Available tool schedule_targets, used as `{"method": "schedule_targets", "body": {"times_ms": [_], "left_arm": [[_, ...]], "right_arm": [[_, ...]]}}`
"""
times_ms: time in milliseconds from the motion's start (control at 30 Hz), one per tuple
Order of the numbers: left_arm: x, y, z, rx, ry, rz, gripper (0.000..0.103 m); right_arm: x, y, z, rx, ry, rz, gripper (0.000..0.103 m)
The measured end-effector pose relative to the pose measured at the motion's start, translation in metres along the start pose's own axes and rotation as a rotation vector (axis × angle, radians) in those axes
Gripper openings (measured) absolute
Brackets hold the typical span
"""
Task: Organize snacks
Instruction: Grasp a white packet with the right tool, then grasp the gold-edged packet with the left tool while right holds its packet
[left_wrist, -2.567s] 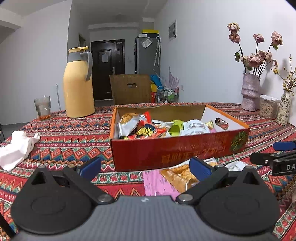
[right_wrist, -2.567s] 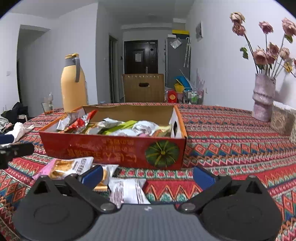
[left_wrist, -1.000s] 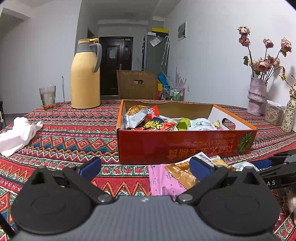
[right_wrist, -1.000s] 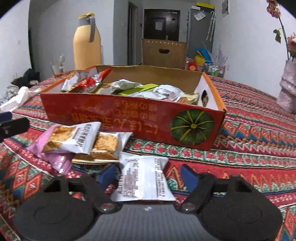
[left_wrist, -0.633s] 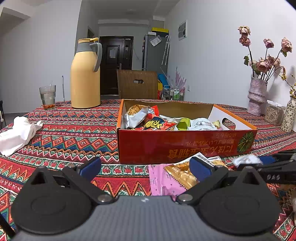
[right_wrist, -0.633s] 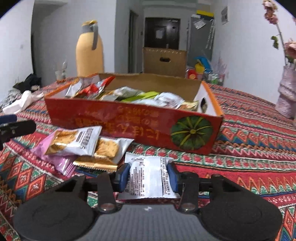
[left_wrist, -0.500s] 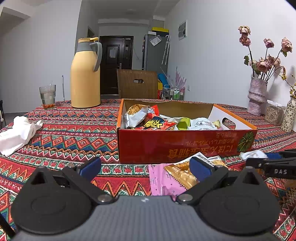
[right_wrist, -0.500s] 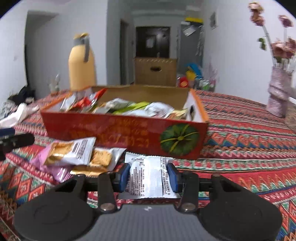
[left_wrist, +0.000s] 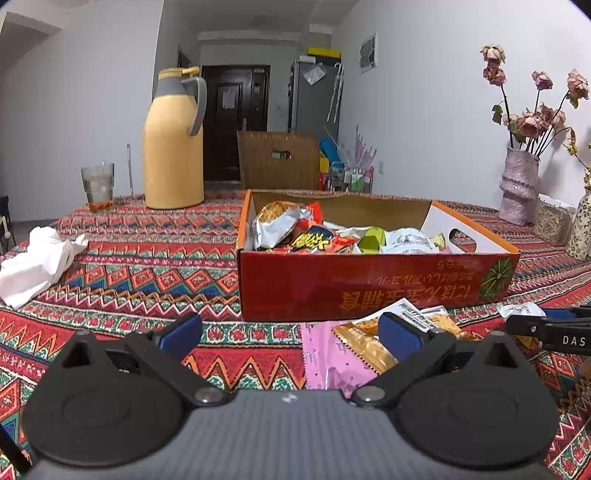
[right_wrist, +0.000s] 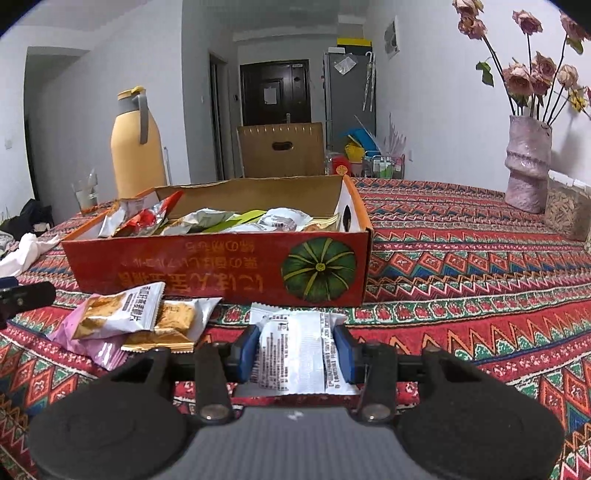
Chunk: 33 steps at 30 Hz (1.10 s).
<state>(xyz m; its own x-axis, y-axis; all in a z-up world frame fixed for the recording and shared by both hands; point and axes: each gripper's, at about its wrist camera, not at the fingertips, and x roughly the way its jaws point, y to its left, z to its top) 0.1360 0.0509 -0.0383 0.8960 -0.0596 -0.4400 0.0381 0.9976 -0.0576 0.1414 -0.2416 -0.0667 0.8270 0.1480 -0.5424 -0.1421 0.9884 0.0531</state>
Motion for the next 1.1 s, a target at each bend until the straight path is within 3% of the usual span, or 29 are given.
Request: {"method": "schedule_targets", "body": {"times_ms": [133, 467, 667, 867, 1100], "left_arm": [[0.000, 0.002, 0.005, -0.006, 0.022, 0.006, 0.103], [0.024, 0.002, 0.013, -0.005, 0.154, 0.115, 0.103], [0.027, -0.010, 0.019, -0.007, 0.174, 0.089, 0.103], [0.028, -0.042, 0.029, 0.050, 0.156, 0.033, 0.103], [0.044, -0.075, 0.028, 0.103, 0.200, -0.013, 0.103]], "right_arm": [[0.000, 0.001, -0.001, -0.004, -0.002, 0.007, 0.043], [-0.002, 0.000, -0.003, 0.005, -0.015, 0.029, 0.043], [-0.003, -0.002, -0.003, 0.017, -0.021, 0.049, 0.044], [-0.005, -0.002, -0.004, 0.021, -0.036, 0.057, 0.044], [-0.007, -0.003, -0.004, 0.023, -0.046, 0.060, 0.044]]}}
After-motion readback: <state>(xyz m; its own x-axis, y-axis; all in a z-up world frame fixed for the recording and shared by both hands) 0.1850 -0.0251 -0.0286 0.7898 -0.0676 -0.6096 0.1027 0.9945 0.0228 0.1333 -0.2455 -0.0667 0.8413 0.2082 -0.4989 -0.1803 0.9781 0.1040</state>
